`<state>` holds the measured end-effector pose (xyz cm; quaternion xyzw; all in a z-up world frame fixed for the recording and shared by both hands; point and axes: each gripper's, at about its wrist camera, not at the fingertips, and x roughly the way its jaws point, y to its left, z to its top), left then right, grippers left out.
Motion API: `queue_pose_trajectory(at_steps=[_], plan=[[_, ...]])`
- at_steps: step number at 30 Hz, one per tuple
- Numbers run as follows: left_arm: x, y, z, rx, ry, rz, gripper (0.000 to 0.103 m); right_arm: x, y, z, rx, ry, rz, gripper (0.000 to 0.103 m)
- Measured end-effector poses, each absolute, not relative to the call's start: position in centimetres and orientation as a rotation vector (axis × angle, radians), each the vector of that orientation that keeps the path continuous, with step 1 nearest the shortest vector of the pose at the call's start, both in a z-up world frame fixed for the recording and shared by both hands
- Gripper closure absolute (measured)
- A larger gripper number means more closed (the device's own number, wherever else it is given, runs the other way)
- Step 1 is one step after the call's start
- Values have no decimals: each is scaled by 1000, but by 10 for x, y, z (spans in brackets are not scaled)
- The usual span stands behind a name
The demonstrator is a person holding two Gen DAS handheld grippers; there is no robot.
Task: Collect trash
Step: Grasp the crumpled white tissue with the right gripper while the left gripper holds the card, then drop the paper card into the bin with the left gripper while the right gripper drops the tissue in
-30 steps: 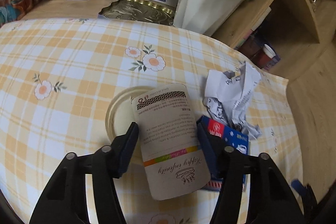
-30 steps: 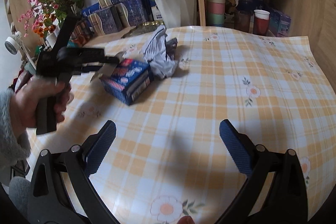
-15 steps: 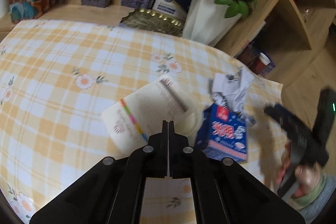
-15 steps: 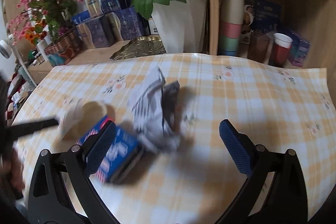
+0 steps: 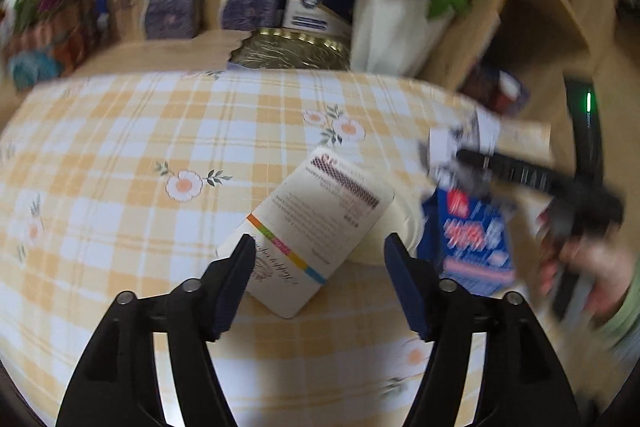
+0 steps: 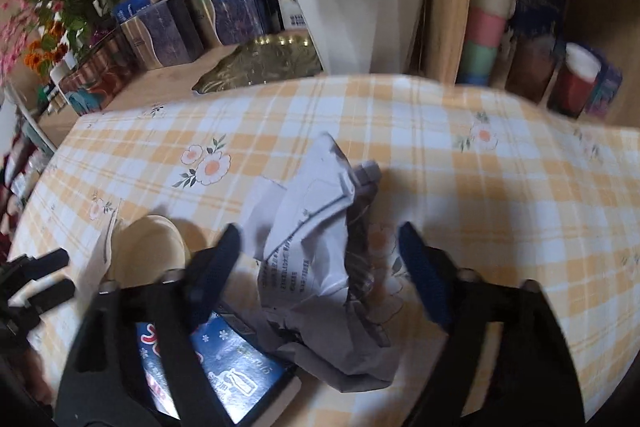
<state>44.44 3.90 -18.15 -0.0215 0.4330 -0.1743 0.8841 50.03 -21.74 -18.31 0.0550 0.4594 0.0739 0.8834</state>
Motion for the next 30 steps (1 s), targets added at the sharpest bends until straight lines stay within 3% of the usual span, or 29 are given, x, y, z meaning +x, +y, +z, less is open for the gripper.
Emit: queue_pose_trajectory(at_steps=[1, 10, 12, 13, 15, 18, 21, 30], plan=[[444, 35, -185, 10, 901, -370, 33, 498, -217, -183, 107, 955, 163, 62], [456, 23, -210, 204, 906, -363, 32, 455, -226, -158, 86, 844, 172, 65], [459, 27, -213, 209, 918, -351, 48, 446, -233, -151, 117, 830, 175, 65], [458, 30, -213, 208, 914, -352, 50, 441, -236, -148, 133, 823, 177, 65], [453, 32, -207, 220, 892, -364, 75, 430, -243, -140, 154, 802, 176, 65], [438, 32, -188, 278, 805, -333, 94, 410, -255, -126, 222, 773, 166, 65], [425, 49, -166, 194, 766, -334, 99, 384, -265, -116, 306, 752, 184, 65], [372, 90, -125, -70, 832, -399, 99, 313, -273, -103, 395, 740, 208, 65]])
